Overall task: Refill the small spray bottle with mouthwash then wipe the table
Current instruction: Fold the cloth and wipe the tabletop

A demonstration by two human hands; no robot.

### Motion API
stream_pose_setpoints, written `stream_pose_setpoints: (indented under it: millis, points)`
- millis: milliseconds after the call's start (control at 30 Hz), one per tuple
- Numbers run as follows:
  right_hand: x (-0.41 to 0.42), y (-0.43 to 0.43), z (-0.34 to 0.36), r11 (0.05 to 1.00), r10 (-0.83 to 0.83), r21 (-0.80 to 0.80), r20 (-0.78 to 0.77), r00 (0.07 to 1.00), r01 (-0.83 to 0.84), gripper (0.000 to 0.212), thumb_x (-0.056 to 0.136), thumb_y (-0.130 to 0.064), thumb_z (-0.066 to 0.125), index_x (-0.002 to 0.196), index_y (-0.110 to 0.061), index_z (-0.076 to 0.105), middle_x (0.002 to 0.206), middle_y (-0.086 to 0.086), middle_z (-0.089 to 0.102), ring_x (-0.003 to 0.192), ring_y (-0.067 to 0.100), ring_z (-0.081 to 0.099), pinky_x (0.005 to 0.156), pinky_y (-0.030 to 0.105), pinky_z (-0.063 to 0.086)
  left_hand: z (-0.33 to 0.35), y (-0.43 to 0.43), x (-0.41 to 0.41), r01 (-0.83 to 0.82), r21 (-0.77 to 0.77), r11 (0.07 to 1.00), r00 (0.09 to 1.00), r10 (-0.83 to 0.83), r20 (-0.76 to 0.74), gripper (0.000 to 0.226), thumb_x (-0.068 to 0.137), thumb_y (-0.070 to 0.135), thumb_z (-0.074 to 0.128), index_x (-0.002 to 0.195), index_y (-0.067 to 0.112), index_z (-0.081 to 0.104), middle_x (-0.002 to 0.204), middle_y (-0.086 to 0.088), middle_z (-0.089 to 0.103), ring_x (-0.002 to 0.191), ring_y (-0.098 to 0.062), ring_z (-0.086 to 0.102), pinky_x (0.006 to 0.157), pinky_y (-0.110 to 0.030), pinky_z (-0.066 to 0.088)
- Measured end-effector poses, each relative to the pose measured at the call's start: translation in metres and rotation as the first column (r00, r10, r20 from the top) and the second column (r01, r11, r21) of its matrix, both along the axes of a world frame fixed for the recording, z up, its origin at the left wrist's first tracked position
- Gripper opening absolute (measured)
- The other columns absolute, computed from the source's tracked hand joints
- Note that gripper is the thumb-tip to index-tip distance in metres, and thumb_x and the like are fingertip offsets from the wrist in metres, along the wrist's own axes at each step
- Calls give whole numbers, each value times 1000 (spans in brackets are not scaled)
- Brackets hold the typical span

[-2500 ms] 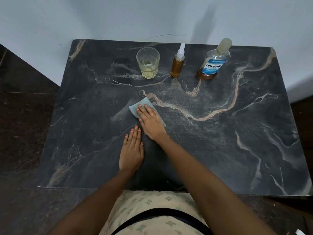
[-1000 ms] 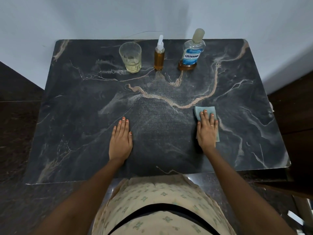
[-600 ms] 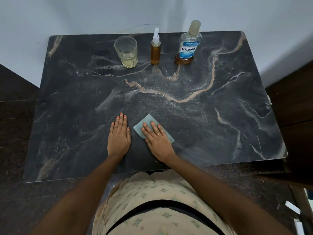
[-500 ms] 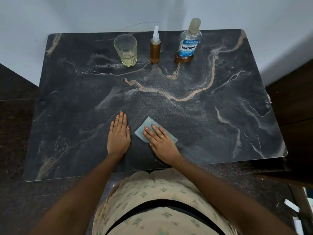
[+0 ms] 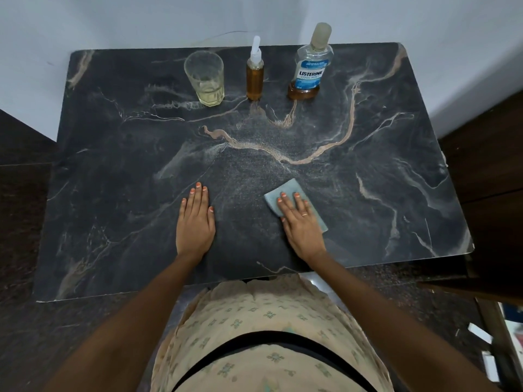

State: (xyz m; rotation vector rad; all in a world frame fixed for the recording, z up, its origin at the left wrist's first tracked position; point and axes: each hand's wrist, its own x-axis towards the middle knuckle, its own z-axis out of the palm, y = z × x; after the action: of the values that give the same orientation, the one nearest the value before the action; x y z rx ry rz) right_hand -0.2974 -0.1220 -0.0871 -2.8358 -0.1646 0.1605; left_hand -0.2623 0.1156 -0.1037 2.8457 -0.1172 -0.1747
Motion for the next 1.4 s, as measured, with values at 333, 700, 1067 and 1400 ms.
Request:
stream_pose_setpoints:
  millis: [333, 700, 1067, 1400]
  points:
    - [-25, 48, -9, 934, 352, -72, 23, 936, -350, 45, 90, -24, 31, 132, -14, 42, 139, 3, 47, 130, 26, 40, 111, 37, 16, -1, 0, 1, 7, 6, 1000, 1000, -7, 5, 60, 90, 34, 7, 143, 6, 17, 153, -9, 17, 141, -20, 15, 116, -36, 8]
    - [-37, -46, -9, 995, -92, 36, 38, 995, 91, 46, 93, -25, 30, 138, -17, 33, 144, 0, 37, 136, 20, 26, 111, 29, 10, 0, 0, 0, 1, -16, 1000, 1000, -1, 4, 60, 90, 34, 8, 143, 7, 17, 153, -9, 17, 141, -19, 13, 117, -37, 9]
    - [-12, -45, -5, 982, -189, 26, 3, 982, 189, 53, 92, -29, 14, 141, -13, 27, 149, 7, 28, 137, 24, 4, 114, 35, 3, -2, 0, 0, -7, -12, 1000, 1000, 7, -1, 60, 90, 35, 8, 143, 7, 14, 153, -8, 15, 141, -19, 13, 117, -36, 7]
    - [-43, 5, -15, 967, 246, -73, 29, 969, -244, 46, 94, -25, 27, 139, -16, 30, 146, 3, 36, 137, 20, 17, 113, 33, 4, 0, 0, 0, -10, -19, 1000, 1000, 10, 3, 60, 90, 35, 8, 143, 7, 16, 153, -8, 17, 141, -18, 14, 117, -36, 8]
